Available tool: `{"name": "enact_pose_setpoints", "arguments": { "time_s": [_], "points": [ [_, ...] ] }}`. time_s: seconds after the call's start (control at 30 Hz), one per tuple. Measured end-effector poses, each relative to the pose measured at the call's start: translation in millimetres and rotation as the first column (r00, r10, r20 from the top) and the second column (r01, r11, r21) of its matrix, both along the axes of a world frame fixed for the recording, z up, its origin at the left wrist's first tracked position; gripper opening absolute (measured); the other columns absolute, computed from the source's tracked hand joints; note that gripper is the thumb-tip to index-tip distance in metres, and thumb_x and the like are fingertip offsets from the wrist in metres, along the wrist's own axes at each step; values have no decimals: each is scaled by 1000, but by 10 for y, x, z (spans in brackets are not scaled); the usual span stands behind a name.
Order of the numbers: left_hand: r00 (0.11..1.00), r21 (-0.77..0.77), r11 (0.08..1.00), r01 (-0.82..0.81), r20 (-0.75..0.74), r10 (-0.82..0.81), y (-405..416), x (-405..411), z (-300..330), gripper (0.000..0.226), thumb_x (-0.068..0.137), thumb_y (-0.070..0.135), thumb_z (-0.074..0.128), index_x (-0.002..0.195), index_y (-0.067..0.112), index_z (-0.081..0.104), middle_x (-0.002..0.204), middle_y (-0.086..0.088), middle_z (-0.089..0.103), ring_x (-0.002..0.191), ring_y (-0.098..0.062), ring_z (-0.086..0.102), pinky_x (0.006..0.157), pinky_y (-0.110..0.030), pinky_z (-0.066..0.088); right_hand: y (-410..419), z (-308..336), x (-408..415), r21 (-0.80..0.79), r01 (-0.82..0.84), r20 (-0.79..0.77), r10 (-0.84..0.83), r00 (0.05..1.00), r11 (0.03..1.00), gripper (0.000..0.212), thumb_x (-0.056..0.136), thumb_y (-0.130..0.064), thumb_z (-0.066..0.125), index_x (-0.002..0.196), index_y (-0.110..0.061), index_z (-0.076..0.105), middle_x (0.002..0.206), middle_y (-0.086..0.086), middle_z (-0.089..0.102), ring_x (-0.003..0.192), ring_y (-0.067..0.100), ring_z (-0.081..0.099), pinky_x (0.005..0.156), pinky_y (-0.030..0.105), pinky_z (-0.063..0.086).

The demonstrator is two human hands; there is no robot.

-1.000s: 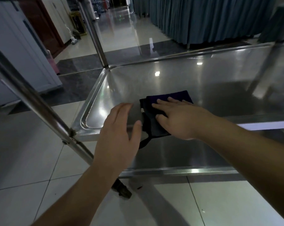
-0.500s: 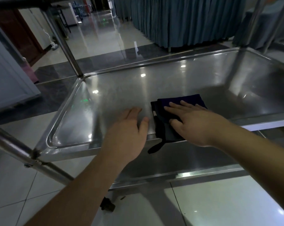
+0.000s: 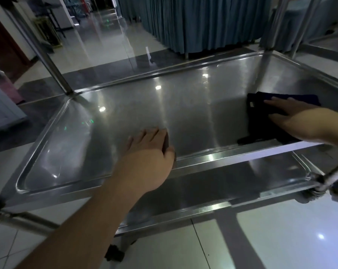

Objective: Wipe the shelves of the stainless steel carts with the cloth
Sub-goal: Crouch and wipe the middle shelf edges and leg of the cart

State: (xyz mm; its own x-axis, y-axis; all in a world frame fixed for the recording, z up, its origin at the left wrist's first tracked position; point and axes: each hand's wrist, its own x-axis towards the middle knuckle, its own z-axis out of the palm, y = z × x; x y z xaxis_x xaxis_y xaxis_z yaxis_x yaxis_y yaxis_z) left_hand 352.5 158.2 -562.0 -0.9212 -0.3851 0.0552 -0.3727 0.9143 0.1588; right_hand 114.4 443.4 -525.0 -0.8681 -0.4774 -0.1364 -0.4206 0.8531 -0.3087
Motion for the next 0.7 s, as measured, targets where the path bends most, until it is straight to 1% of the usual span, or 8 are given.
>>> {"name": "enact_pose_setpoints", "arguments": {
  "time_s": [0.1,0.17,0.23,0.33,0.43,0.5,0.6,0.7],
  "points": [
    [1000,-16,1000,-10,-13,10,21,36,-5,79,90,64,9,162,34,22,170,9,25,157,-21,18,129,-46,13,-191,-59,-187,26,39,-10,-39,999,999,65,97,-58,35,159,-41,25,168,-15,14,157,23,10,124,45,10],
    [1000,-32,999,-10,-23,10,28,38,-1,77,91,63,10,161,34,25,169,10,27,156,-21,20,129,-45,15,-502,-86,-266,39,6,-26,-5,1000,999,78,84,-68,25,159,-45,21,168,-19,11,157,25,8,123,51,11],
    [1000,-32,999,-12,-22,12,38,37,8,73,94,60,14,161,34,26,168,10,28,156,-20,21,129,-44,15,-944,-102,-287,69,-94,-54,98,994,993,82,80,-72,18,158,-48,20,169,-20,8,157,26,6,122,56,9],
    [1000,-46,999,-23,-15,23,50,34,11,65,100,56,22,160,33,28,168,9,29,156,-20,22,128,-46,18,-1675,-106,-75,98,-285,-74,293,953,953,79,83,-76,17,158,-49,17,170,-18,7,157,28,4,121,58,4],
    [1000,-40,999,-15,-14,15,38,49,23,69,96,58,18,159,34,28,168,8,30,156,-19,23,127,-46,20,-2111,-149,251,86,-471,-106,478,872,878,74,91,-76,21,159,-47,17,169,-17,11,157,25,5,122,56,0],
    [1000,-11,1000,-12,-16,12,11,63,13,72,93,63,14,160,38,24,169,12,26,158,-16,18,129,-42,16,-2110,-151,220,66,-510,-91,515,853,857,70,94,-74,25,158,-47,19,169,-16,12,157,22,5,122,54,-1],
    [1000,3,1000,-22,-17,22,-22,72,-6,81,87,72,6,161,43,19,171,18,18,158,-10,10,127,-34,7,-1810,-122,-173,66,-430,-87,434,897,901,67,96,-75,27,158,-48,19,169,-18,12,157,21,5,123,53,1],
    [999,-25,999,-21,-33,20,-23,68,-11,84,85,74,5,162,42,20,170,20,20,158,-8,12,126,-31,6,-1227,-105,-756,73,-190,-129,198,972,979,68,95,-77,26,157,-48,22,169,-13,16,156,28,12,122,57,8]
  ]
}}
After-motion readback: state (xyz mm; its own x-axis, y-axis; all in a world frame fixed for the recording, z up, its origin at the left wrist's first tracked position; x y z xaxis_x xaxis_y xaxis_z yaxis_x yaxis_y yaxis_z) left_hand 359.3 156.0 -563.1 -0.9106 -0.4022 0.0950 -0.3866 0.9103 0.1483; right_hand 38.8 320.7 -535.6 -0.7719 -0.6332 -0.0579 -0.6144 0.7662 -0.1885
